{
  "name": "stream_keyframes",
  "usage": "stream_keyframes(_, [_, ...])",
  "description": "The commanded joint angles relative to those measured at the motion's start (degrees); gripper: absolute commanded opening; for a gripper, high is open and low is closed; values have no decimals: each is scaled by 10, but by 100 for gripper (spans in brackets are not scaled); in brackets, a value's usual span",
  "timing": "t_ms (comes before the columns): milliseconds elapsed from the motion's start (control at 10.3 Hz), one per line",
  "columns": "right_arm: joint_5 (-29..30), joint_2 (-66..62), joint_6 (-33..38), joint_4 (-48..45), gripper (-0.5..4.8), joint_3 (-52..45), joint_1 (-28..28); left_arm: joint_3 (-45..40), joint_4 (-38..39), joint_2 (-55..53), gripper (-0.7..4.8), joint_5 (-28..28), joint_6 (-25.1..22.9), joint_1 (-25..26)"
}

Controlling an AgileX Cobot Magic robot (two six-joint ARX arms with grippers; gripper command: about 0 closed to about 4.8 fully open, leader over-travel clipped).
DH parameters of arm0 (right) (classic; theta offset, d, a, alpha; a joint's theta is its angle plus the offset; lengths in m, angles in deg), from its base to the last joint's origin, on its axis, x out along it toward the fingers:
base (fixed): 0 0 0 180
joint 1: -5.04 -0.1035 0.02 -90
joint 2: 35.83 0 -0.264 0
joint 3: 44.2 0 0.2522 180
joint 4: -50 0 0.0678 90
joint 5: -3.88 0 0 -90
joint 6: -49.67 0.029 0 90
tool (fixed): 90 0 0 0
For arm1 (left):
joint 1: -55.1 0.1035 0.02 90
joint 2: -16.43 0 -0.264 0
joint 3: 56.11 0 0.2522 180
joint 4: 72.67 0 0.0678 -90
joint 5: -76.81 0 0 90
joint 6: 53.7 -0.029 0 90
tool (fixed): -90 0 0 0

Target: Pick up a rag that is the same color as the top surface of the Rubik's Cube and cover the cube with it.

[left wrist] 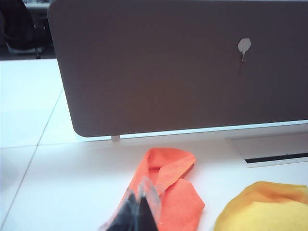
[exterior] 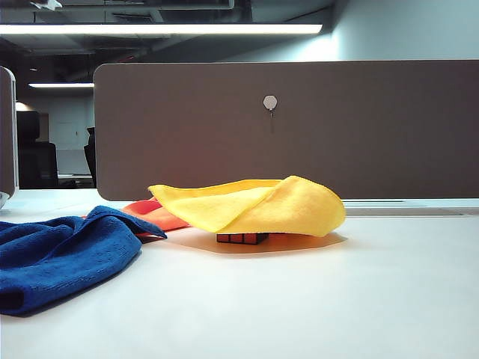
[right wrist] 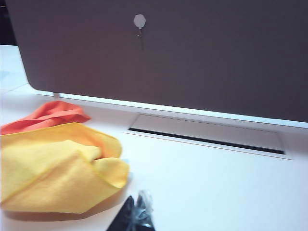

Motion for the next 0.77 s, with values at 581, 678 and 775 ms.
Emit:
stream_keyframes(581, [82, 4, 16, -54, -6, -19, 139, -160, 5, 205, -5, 22, 36, 0])
stream_keyframes(678, [82, 4, 21, -52, -6, -19, 139, -181, 14, 243, -5, 21, 36, 0])
stream_keyframes(775, [82, 4, 24, -52, -6, -19, 139, -189, 22, 261, -5, 16, 36, 0])
